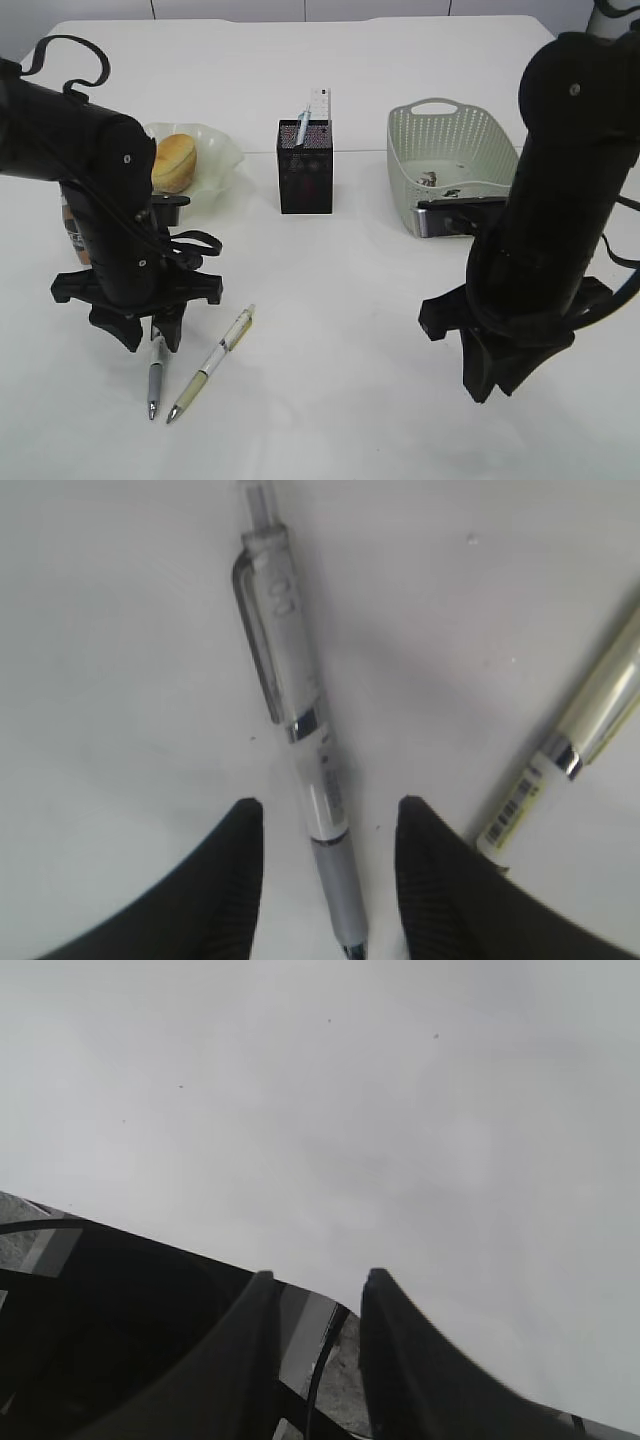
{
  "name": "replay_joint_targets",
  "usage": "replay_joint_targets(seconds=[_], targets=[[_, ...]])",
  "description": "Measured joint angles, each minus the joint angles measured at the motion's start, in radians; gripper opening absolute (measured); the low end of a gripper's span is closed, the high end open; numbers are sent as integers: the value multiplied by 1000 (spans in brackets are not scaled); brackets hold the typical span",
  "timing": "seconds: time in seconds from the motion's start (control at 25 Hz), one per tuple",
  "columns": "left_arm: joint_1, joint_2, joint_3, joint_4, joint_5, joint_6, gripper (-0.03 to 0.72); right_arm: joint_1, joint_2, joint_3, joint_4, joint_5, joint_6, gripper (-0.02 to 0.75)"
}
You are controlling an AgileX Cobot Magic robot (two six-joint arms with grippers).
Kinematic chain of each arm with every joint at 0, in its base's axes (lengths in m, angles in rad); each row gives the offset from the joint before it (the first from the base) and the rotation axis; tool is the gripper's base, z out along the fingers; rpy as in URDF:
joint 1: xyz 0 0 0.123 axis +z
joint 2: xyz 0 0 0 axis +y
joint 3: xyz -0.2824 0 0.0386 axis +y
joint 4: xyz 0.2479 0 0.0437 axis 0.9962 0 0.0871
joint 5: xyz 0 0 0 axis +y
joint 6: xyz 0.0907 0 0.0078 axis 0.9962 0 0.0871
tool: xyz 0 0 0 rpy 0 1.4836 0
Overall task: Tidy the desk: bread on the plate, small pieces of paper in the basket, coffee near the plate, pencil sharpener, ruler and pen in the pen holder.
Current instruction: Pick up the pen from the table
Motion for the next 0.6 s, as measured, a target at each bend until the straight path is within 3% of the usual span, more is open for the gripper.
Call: replay_joint_targets(seconds=[0.6], targets=[[0, 69, -3, 0, -27, 0, 308, 0, 0, -67, -36, 2, 0, 238]])
